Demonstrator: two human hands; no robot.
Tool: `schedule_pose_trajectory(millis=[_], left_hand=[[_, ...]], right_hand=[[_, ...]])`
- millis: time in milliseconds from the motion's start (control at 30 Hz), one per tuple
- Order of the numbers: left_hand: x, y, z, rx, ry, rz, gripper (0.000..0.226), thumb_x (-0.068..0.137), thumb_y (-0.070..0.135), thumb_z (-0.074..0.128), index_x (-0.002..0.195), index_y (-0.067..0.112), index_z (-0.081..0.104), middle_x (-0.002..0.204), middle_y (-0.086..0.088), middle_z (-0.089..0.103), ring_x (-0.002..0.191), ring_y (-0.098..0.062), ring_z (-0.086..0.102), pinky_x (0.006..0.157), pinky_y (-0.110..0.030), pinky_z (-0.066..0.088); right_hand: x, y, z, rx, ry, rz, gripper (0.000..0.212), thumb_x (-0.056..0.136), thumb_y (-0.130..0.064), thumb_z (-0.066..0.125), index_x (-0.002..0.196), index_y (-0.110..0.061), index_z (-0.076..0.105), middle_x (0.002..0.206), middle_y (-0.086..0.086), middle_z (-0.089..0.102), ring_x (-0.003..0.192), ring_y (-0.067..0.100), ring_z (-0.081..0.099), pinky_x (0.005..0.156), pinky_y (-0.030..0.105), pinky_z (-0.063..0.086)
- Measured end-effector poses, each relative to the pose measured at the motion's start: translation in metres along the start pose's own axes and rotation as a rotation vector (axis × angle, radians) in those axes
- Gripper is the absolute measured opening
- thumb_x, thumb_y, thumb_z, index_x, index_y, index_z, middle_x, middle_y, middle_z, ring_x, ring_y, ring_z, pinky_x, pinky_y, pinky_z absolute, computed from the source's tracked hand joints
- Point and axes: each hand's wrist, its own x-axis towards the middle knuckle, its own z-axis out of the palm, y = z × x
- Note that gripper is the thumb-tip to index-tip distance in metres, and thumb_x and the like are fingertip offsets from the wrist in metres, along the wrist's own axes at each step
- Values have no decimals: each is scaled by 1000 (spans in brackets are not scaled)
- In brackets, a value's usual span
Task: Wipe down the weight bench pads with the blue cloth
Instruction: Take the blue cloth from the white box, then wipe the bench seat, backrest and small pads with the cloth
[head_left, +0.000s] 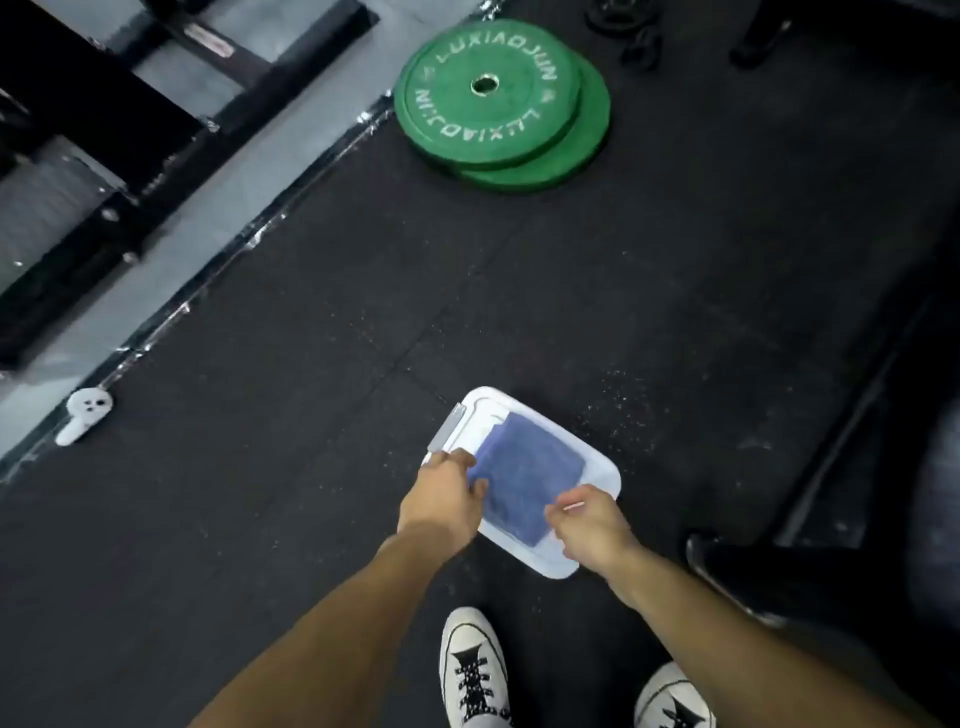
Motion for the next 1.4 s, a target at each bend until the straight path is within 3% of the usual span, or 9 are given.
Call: schedule_pose_trajectory(millis=[233,333,467,567,700,900,1033,1233,1400], left_hand=[[69,-16,68,55,16,-62,50,95,54,60,130,21,51,126,-4,58,116,-31,58,98,-48,50],[80,-18,80,-84,42,-131,24,95,38,64,111,22,56,108,-3,68,98,-29,65,87,-46,55],[74,-17,77,-125,80,-128,15,96,34,62,93,19,60,104,-2,55,88,-27,63,76,-43,57],[46,-4,56,-299,40,-92,12,97,26,64,94,15,58,87,0,63,76,-18,61,61,-21,48],[-30,41,11,-556,104,-33,8,95,14,69,92,17,63,81,3,71,73,-13,66,60,-11,47],[-157,136,-30,-744,46,6,13,86,1,75,83,12,70,74,-4,74,62,-3,64,57,-14,48],[-212,202,-14,-776,64,52,19,82,1,79,82,17,69,74,-9,72,67,-22,64,61,-19,49],[-234,291,35,-845,154,69,12,87,12,76,89,22,70,78,3,74,77,-20,69,71,-32,57],[-242,343,63,-941,296,-11,11,90,12,74,92,22,69,81,6,74,74,-2,67,64,-13,50]], right_hand=[[73,15,39,237,286,205,54,87,-25,82,122,0,48,110,12,62,91,33,62,81,41,57],[80,19,43,267,282,188,39,89,-21,79,117,0,64,109,16,73,85,28,65,74,32,52],[59,13,35,269,194,75,11,94,-18,71,100,-10,66,99,5,74,80,13,67,66,26,51],[20,0,17,251,172,-35,13,93,-16,69,105,-13,63,99,1,73,84,9,68,68,21,52],[-68,-21,-32,261,217,-196,11,92,-14,67,100,-18,60,88,-5,69,75,6,65,67,23,48],[-204,-23,-142,191,261,-285,8,85,-29,63,92,-32,60,82,-2,71,76,18,69,74,50,59],[-261,-9,-224,156,322,-327,27,87,-17,71,103,-38,63,93,-13,76,85,9,74,82,44,61],[-253,15,-315,139,356,-411,27,92,-10,71,108,-31,63,90,-10,75,84,6,72,80,35,62],[-230,27,-362,45,270,-417,23,95,-20,69,109,-37,62,97,-12,74,87,0,72,78,31,62]])
